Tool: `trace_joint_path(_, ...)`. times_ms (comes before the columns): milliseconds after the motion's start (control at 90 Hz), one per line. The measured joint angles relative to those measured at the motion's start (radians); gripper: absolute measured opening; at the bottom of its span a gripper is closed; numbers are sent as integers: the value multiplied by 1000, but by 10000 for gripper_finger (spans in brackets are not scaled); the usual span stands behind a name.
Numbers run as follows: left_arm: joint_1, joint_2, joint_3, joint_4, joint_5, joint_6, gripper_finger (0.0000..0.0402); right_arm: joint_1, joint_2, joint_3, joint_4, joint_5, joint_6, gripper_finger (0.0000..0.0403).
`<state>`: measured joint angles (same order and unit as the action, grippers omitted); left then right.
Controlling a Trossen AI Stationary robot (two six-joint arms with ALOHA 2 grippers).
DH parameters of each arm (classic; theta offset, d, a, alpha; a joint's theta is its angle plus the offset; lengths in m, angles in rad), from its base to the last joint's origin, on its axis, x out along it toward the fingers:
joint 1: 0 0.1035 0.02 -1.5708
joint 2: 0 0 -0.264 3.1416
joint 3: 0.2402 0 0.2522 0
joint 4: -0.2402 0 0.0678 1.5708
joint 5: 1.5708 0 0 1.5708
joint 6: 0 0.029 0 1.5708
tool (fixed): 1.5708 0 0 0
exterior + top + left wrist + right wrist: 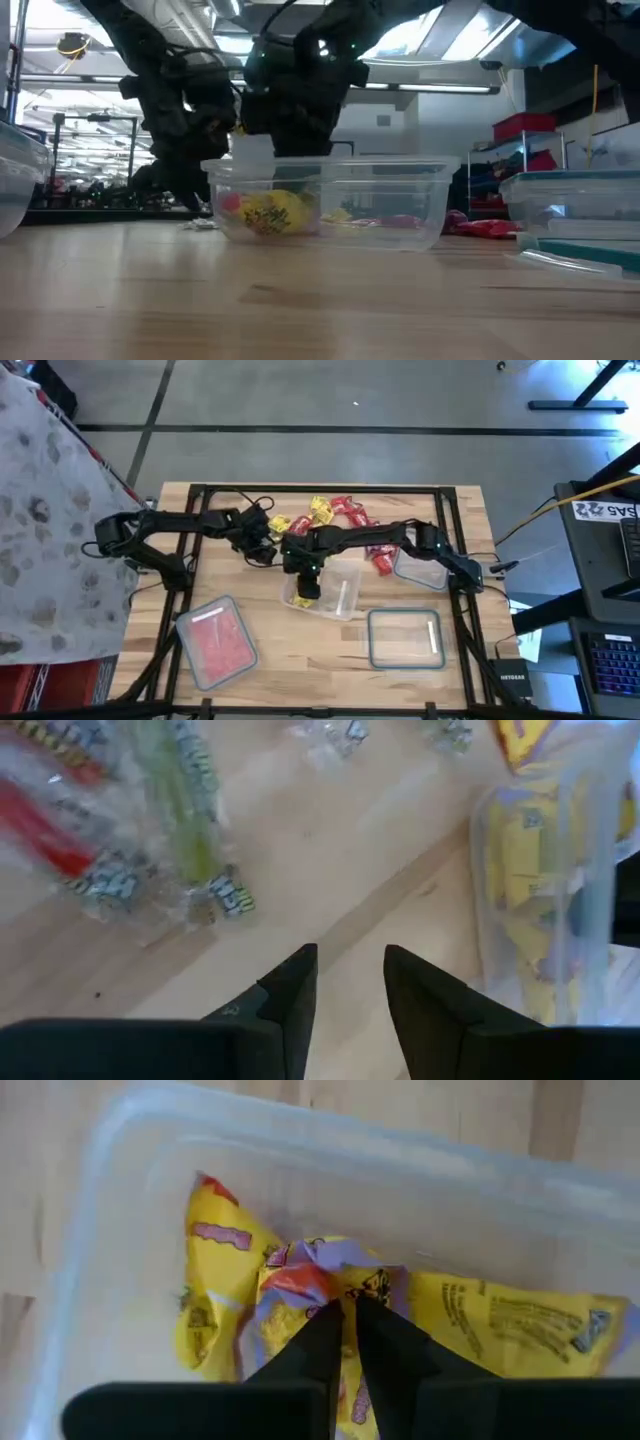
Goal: Sort candy
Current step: Put the yellow candy into the rectangular transparent bin
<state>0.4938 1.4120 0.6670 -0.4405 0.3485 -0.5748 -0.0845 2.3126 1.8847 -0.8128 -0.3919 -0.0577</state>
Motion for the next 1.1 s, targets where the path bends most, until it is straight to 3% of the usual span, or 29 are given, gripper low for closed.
trace_joint_path(211, 0, 0, 0, -19, -24, 10, 104, -1, -113, -3, -53, 93, 4, 23)
trace_joint_path(567, 28, -21, 18, 15, -38, 18, 104, -26, -388, 0, -208, 408, 22, 24)
trace_joint_path(644, 65, -24, 53, 73, -38, 116, 104, -36, -422, 0, -235, 444, 50, 24)
trace_joint_path(911, 213, -9, 152, 230, -8, 679, 104, -47, -464, -1, -244, 445, 111, 24)
trace_joint_path(1100, 286, 88, 150, 161, -6, 788, 117, -30, -463, -2, -263, 418, 147, 24)
